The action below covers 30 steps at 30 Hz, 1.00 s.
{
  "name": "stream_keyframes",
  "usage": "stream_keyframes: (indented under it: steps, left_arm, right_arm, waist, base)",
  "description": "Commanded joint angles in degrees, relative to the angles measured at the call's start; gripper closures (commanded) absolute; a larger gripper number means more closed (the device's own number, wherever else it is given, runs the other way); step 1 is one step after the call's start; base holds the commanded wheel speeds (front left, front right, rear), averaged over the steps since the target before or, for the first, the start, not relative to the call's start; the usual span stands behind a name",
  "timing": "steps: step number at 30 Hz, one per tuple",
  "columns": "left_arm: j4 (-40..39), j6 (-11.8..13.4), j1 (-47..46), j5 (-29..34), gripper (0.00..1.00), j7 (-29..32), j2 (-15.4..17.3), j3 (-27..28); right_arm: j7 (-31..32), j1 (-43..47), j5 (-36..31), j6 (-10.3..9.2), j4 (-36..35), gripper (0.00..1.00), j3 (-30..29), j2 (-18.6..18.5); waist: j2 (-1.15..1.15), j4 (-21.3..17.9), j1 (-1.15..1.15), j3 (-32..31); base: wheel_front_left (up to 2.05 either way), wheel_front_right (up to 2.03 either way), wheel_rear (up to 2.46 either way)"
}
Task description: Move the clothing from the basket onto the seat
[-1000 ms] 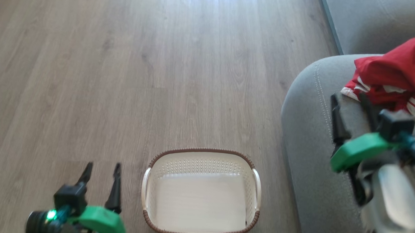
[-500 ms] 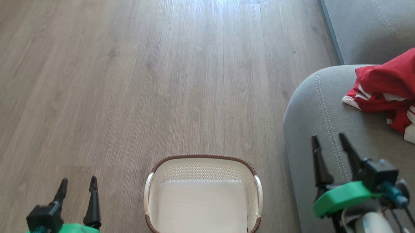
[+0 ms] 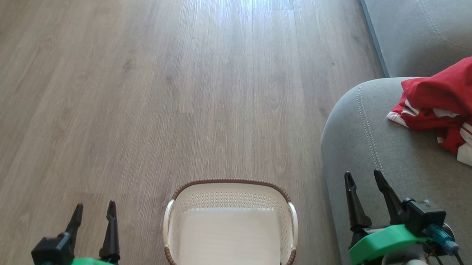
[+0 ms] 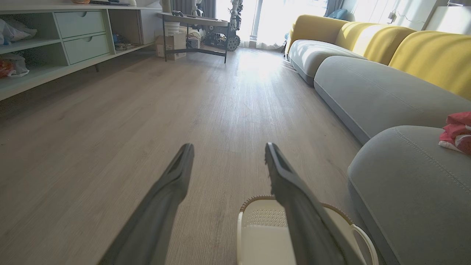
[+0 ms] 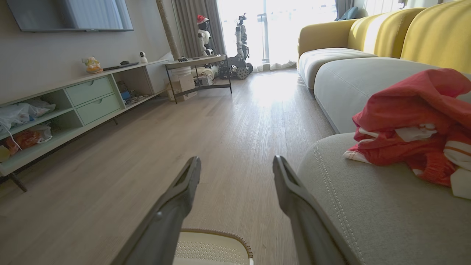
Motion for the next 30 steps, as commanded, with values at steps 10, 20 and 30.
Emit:
stream_keyframes:
  steps: [10, 20, 30]
  left_arm:
    - [-1.0, -1.4, -0.7, 1.9, 0.0, -0.7, -0.7, 3.4]
    - [-0.7, -2.0, -0.6, 2.7, 0.0, -0.7, -1.4, 3.9]
    - [0.5, -2.9, -0.7, 3.0, 0.0, -0.7, -1.6, 3.5]
  right_arm:
    - [-0.5, -1.4, 0.3, -0.02, -2.0, 0.0, 1.2, 0.3]
    - [-0.5, -1.4, 0.5, -0.02, -1.4, 0.0, 1.4, 0.3]
    - [-0.5, -1.0, 0.3, -0.02, -1.0, 0.0, 1.1, 0.3]
  waist:
    - [0.0, 0.1, 0.0, -0.1]
    - [0.0, 0.3, 0.0, -0.3]
    - [0.0, 0.2, 0.0, -0.5]
  base:
    - [0.0, 0.0, 0.0]
    - [0.0, 0.0, 0.0]
    - [0.0, 0.0, 0.0]
